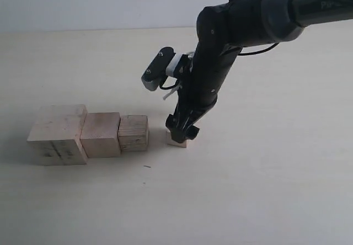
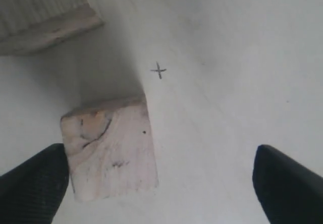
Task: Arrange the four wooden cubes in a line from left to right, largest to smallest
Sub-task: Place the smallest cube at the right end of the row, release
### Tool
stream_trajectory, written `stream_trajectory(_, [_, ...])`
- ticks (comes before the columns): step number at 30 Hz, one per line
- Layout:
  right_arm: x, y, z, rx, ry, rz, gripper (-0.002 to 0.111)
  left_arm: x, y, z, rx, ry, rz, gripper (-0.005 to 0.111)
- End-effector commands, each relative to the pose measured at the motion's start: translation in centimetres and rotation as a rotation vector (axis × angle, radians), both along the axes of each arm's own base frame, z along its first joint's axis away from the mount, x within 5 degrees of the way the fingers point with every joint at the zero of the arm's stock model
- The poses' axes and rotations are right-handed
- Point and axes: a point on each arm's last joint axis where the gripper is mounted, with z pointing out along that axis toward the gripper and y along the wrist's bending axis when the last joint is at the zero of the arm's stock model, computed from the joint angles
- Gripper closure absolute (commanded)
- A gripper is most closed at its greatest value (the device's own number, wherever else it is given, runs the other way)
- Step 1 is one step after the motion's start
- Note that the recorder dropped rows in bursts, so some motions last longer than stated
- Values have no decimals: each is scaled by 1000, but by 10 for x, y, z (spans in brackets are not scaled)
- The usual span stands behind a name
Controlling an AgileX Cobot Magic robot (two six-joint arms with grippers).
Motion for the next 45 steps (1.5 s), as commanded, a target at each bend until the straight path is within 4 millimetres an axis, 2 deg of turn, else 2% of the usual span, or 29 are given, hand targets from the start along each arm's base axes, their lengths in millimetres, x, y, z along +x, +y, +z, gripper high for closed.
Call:
stream_trajectory(1, [3, 1, -12, -7, -15, 47, 28, 0, 0, 1, -3, -12, -7, 107])
stream_trajectory(2, [3, 2, -13, -6, -17, 47, 34, 0, 0, 1, -3, -12, -7, 107])
stream_trajectory(5, [5, 3, -14, 8, -35, 45, 64, 0, 0, 1, -3, -12, -7, 107])
stream_trajectory(7, [6, 4, -8, 24, -52, 47, 85, 0, 0, 1, -3, -12, -7, 107])
stream_trajectory(10, [6, 4, 2, 36, -82, 91, 108, 0, 0, 1, -3, -12, -7, 107])
stream_trajectory(13, [5, 5, 10, 50, -102, 152, 108, 0, 0, 1, -3, -12, -7, 107])
stream_trajectory(21, [-6, 15, 11, 166, -46, 322, 108, 0, 0, 1, -3, -12, -7, 107])
stream_trajectory(31, [-12, 19, 11, 153, -34, 378, 108, 0, 0, 1, -3, -12, -7, 107])
stream_trajectory(36, [-22, 30, 0, 142, -30, 433, 108, 0, 0, 1, -3, -12, -7, 107])
stream_trajectory(45, [-23, 32, -10, 137, -13, 437, 108, 0, 0, 1, -3, -12, -7, 107])
